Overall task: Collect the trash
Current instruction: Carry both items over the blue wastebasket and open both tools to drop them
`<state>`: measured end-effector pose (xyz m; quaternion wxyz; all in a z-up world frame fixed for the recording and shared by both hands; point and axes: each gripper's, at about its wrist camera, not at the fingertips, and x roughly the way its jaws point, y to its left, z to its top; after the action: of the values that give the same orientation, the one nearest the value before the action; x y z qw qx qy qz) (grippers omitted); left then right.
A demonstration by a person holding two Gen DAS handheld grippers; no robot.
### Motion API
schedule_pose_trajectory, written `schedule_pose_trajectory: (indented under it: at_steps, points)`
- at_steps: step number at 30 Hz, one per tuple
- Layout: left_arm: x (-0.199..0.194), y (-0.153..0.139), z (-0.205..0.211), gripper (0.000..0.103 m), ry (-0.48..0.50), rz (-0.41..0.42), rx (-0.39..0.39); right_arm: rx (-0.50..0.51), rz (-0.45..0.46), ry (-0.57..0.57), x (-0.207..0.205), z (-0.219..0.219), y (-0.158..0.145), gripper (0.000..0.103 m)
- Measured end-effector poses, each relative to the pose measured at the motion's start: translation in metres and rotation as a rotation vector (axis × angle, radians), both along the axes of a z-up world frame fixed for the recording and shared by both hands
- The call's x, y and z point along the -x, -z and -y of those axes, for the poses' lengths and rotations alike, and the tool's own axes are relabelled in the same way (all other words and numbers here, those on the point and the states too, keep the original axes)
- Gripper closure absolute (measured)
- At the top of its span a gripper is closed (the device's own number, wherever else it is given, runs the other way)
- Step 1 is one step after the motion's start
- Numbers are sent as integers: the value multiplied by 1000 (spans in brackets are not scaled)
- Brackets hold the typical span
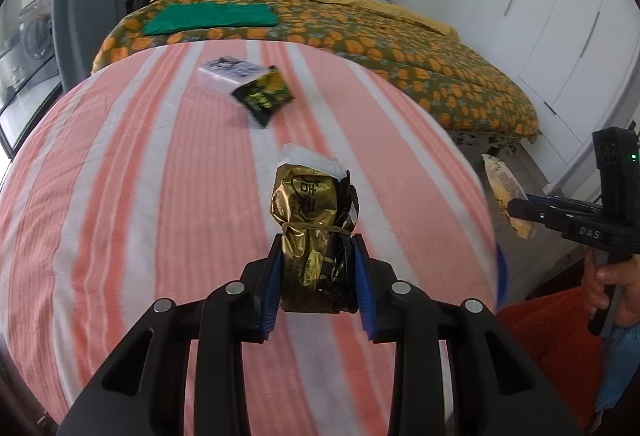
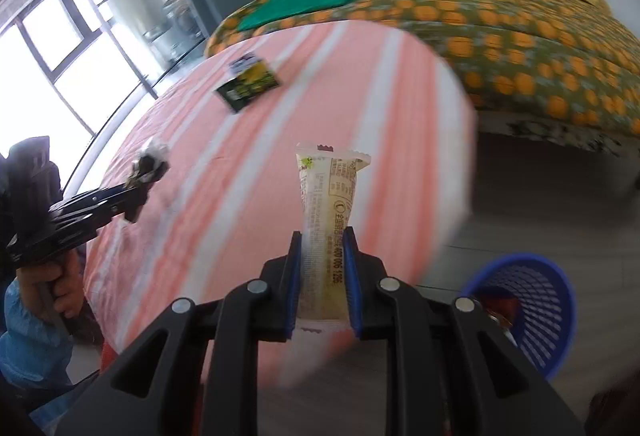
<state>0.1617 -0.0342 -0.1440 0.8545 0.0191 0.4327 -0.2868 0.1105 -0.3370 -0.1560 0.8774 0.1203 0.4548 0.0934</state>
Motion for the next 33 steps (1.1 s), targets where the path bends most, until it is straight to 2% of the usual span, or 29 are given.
schedule_pose_trajectory:
  at_steps: [8, 12, 16, 20, 23, 27, 29, 30, 31, 32, 33]
  points:
    - [56, -19, 127, 71, 264, -29, 63, 94, -54, 219, 52, 112, 26, 84]
    - [77, -9, 195, 71, 367, -75, 60, 104, -77, 305, 68, 155, 47, 84]
    - [91, 19, 263, 71, 441, -121, 21, 79, -110, 372, 79, 191, 72, 84]
    - [94, 53, 314, 70, 469, -162, -15, 29, -140, 391, 81, 217, 85, 84]
    - [88, 81, 339, 70, 472, -199, -31, 15, -149, 392, 82, 227, 90, 84]
    - [80, 115, 366, 69, 476, -208, -66, -10, -167, 404, 79, 239, 102, 84]
    - [77, 128, 376, 65, 480, -207, -69, -29, -173, 413, 80, 244, 106, 81]
    - [75, 134, 381, 57, 480, -201, -71, -36, -176, 417, 80, 246, 109, 81]
    - [74, 140, 383, 43, 481, -196, -72, -42, -179, 422, 79, 249, 111, 76]
    - [72, 146, 386, 37, 480, -192, -79, -50, -182, 429, 79, 252, 114, 64]
    - [70, 150, 388, 31, 471, -181, -88, -53, -183, 438, 78, 254, 115, 59]
